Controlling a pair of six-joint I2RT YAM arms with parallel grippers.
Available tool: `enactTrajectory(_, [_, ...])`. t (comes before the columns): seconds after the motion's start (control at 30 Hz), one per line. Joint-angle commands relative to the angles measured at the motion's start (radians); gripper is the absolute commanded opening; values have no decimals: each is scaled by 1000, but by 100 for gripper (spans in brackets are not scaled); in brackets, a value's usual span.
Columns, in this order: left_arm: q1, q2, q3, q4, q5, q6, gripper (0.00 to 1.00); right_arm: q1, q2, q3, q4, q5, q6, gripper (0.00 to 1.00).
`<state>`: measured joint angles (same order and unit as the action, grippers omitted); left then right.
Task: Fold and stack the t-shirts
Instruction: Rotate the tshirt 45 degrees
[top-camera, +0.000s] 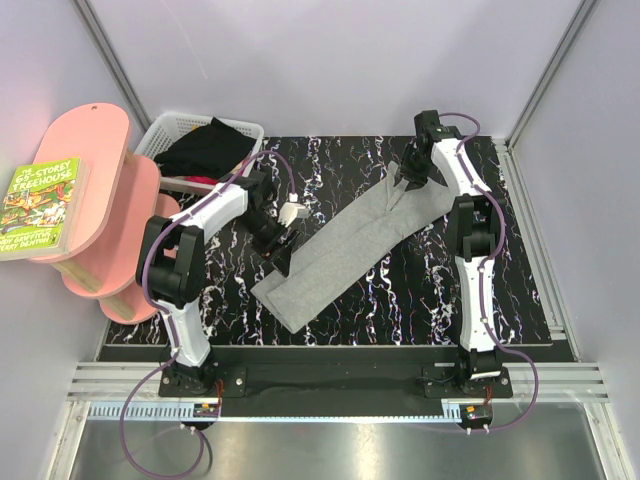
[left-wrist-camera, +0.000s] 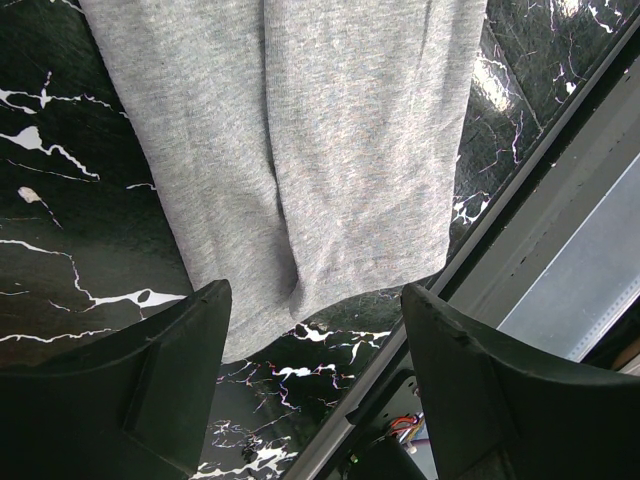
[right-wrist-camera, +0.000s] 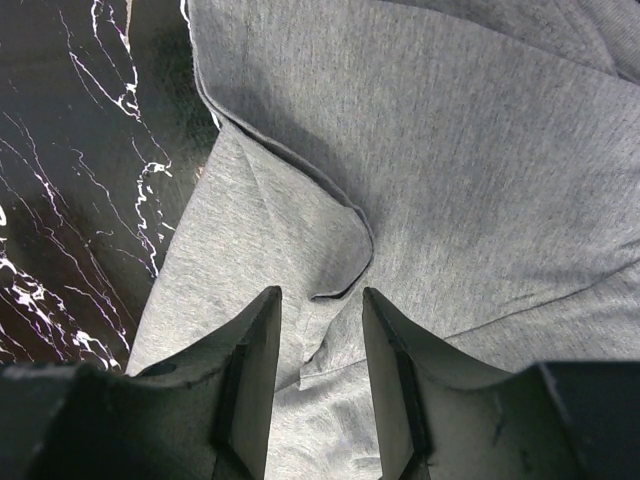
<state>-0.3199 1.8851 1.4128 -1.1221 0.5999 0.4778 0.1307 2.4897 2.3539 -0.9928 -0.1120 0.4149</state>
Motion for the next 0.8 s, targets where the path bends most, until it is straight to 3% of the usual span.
enactTrajectory(0.0, [1,-52,-3,16,23,5,73,1,-8,8,-10,18,-2,45])
enactTrajectory(0.6, [1,-63,-3,15,23,2,72,1,43,7,-21,2,7,43])
enactTrajectory(0.7, [1,-61,-3,16,24,4,72,0,41,10,-24,5,5,36])
enactTrajectory(0.77, [1,-60,-3,15,26,2,72,1,38,8,-24,6,5,24])
